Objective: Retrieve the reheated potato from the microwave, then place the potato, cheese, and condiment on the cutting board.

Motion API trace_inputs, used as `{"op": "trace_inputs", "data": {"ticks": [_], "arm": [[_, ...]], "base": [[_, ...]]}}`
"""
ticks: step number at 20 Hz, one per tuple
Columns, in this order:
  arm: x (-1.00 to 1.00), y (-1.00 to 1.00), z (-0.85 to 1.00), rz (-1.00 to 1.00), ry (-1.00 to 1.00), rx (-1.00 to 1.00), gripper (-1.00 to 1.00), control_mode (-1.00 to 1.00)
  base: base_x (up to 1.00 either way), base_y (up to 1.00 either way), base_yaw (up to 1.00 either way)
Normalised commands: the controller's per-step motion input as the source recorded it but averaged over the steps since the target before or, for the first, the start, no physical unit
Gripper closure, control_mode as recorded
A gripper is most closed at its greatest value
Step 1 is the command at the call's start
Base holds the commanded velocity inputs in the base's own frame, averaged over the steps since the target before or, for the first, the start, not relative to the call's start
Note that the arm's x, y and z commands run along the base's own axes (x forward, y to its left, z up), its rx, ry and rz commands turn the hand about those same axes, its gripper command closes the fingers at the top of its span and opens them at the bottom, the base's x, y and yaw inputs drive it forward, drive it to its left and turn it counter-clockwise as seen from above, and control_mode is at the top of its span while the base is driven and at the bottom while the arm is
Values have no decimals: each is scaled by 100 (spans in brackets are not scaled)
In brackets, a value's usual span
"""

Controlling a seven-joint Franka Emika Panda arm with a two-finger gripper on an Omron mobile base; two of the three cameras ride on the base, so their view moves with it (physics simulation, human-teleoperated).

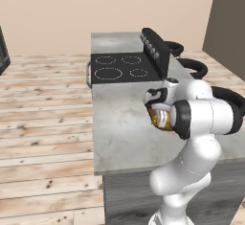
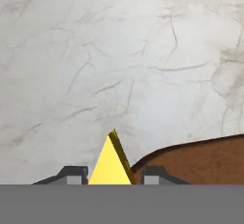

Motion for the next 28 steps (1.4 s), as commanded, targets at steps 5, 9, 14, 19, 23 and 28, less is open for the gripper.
{"op": "trace_inputs", "data": {"ticks": [5,9,14,19,23,28], "arm": [[-1,-36,0,31,0,0,100,-100],[0,-28,0,26,0,0,100,-100],[6,-18,0,17,0,0,100,-100],[8,-4,-4,5,0,0,100,-100],[14,-7,-8,0,0,0,100,-100],[13,-6,-11,0,0,0,100,-100]], "base": [[0,0,0],[0,0,0],[0,0,0],[0,0,0],[0,0,0],[0,0,0]]}}
